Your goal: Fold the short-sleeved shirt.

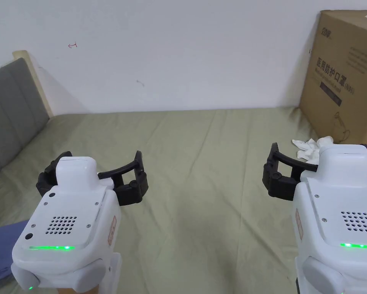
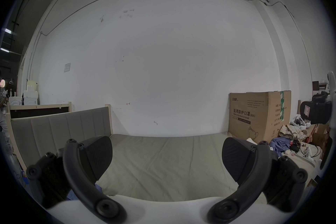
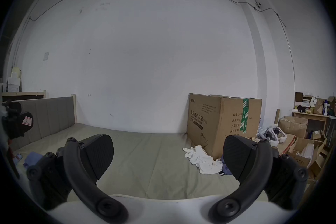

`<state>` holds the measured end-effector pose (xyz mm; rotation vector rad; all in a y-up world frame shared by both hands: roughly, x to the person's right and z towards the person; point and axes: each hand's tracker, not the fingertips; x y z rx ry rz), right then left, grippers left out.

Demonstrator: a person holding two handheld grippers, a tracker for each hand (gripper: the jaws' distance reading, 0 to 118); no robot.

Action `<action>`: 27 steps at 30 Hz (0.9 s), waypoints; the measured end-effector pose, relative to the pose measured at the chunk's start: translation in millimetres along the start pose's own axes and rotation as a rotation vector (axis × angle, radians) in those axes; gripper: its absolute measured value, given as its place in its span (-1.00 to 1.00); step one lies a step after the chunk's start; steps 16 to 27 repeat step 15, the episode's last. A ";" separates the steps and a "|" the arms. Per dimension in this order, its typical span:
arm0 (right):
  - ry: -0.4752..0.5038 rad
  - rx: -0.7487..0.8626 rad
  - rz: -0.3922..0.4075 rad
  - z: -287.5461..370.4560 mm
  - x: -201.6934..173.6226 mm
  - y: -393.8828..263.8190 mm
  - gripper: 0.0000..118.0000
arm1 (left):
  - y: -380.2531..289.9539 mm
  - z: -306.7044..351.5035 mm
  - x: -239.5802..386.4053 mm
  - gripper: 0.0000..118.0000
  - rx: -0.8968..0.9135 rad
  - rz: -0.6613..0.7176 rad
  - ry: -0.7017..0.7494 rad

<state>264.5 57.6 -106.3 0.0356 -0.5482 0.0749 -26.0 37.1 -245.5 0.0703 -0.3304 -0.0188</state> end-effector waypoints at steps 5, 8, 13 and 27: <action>0.007 -0.016 -0.013 -1.4 1.3 0.9 1.00 | 0.6 0.7 -0.1 1.00 0.007 0.002 -0.001; 0.007 -0.023 -0.017 -1.7 1.6 0.2 1.00 | 0.7 0.9 -0.5 1.00 0.008 0.003 0.000; 0.007 -0.030 -0.021 -2.2 2.8 -0.6 1.00 | 0.7 1.0 -1.8 1.00 0.007 0.004 0.003; 0.009 -0.032 -0.023 -2.3 3.1 -0.8 1.00 | 0.6 1.1 -2.3 1.00 0.007 0.005 0.005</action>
